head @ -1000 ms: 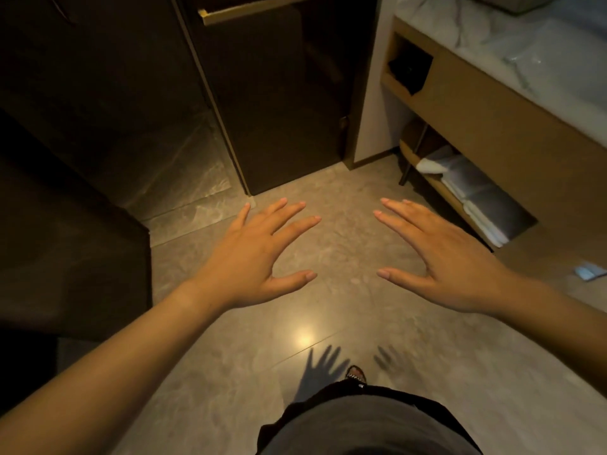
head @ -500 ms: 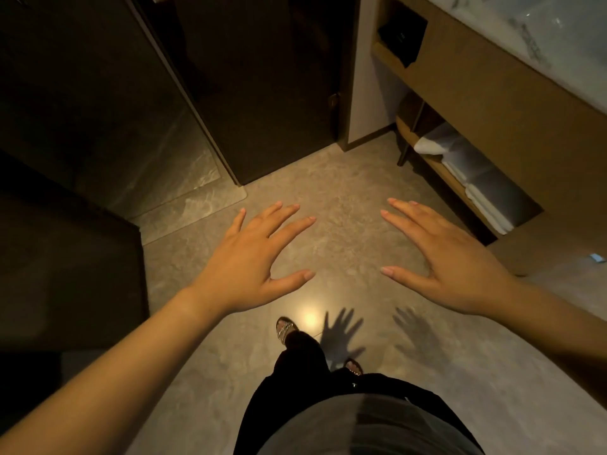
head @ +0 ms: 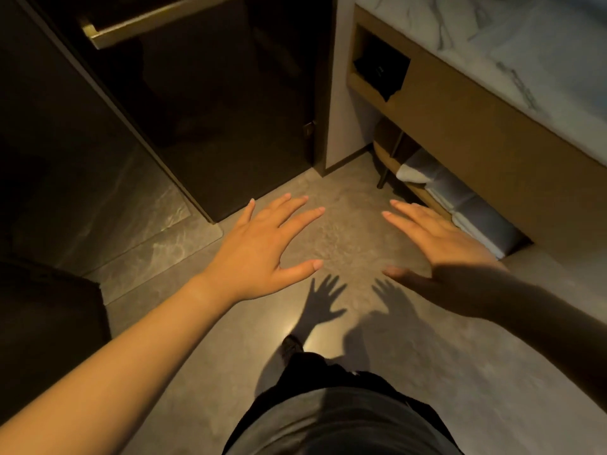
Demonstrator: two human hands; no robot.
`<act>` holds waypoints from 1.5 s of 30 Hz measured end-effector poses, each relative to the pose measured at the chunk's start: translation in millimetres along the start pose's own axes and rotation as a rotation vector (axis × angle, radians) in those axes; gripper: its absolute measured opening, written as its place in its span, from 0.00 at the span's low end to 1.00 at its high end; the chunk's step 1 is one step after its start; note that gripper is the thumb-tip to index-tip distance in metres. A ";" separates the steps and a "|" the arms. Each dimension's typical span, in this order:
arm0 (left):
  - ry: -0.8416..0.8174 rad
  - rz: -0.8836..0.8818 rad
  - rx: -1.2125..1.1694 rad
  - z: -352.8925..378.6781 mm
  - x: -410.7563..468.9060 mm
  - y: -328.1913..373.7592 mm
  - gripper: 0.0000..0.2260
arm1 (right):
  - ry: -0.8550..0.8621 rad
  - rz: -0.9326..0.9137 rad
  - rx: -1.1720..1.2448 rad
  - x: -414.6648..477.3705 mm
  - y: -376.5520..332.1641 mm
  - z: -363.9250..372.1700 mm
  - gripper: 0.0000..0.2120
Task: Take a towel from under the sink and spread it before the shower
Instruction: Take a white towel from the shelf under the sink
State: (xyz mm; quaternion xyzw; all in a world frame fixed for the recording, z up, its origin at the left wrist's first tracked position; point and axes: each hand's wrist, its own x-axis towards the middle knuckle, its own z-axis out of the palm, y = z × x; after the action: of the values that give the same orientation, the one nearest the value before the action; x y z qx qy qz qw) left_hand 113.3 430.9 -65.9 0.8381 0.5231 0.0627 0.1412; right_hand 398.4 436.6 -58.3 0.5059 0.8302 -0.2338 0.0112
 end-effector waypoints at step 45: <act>-0.460 0.287 -0.008 33.7 466.1 -166.1 0.34 | 0.120 0.415 0.205 316.1 200.6 -46.8 0.41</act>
State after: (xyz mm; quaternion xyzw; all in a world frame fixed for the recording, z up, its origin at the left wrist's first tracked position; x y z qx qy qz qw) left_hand 186.4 910.7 -168.1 0.8954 0.3529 -0.1079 0.2492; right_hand 424.0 795.2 -172.9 0.6770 0.6797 -0.2792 -0.0417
